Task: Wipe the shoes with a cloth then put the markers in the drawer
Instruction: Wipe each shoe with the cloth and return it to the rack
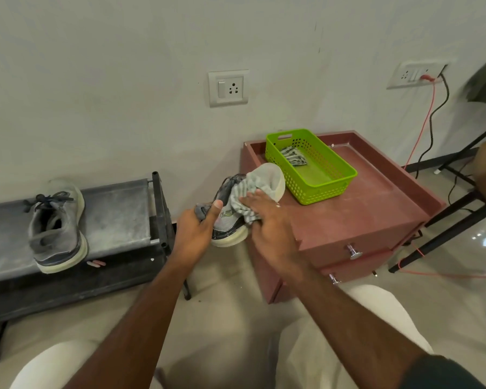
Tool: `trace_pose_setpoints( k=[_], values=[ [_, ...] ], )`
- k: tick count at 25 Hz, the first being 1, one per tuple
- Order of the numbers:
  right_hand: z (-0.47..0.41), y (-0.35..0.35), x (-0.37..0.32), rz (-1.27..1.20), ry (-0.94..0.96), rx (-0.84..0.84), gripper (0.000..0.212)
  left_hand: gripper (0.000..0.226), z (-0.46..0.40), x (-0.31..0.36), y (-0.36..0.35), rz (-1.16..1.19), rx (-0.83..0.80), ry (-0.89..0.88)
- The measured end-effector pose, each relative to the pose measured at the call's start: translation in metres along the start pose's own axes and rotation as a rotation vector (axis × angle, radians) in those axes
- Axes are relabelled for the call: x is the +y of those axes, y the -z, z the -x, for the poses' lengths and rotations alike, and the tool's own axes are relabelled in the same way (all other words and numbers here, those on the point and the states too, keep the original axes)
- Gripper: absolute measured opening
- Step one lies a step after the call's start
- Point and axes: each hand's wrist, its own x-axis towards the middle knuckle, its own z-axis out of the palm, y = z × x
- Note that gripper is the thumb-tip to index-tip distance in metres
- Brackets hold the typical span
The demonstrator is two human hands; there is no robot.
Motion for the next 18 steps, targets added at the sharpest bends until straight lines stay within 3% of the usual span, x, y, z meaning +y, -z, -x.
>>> trace_pose_setpoints(
  k=[3,5,7,8,10,12,16,18],
  values=[
    [0.021,-0.009,-0.014,-0.068,0.115,0.005,0.065,0.06,0.002,0.002,-0.003,0.003,-0.013,-0.008],
    [0.024,0.001,-0.01,-0.226,0.097,-0.03,0.066,0.055,0.002,-0.003,0.0,0.027,0.002,0.024],
    [0.015,0.015,-0.011,-0.537,-0.162,-0.102,0.058,0.047,-0.002,-0.005,0.006,0.078,0.061,0.127],
    [0.006,0.021,-0.007,-0.608,-0.29,-0.025,0.052,0.047,-0.004,-0.006,0.009,0.087,0.083,0.171],
    [-0.013,0.031,0.004,-0.515,-0.373,0.199,0.047,0.046,-0.004,-0.006,0.01,0.12,0.082,0.225],
    [-0.028,0.031,0.019,-0.262,-0.239,0.279,0.059,0.044,-0.003,-0.005,0.009,0.165,0.073,0.261],
    [-0.025,0.016,0.026,-0.002,-0.165,0.143,0.068,0.04,0.002,0.003,0.006,0.272,0.04,0.301],
    [-0.005,0.007,0.009,0.009,0.004,0.077,0.067,0.04,0.004,0.008,0.004,0.3,0.017,0.291]
  ],
)
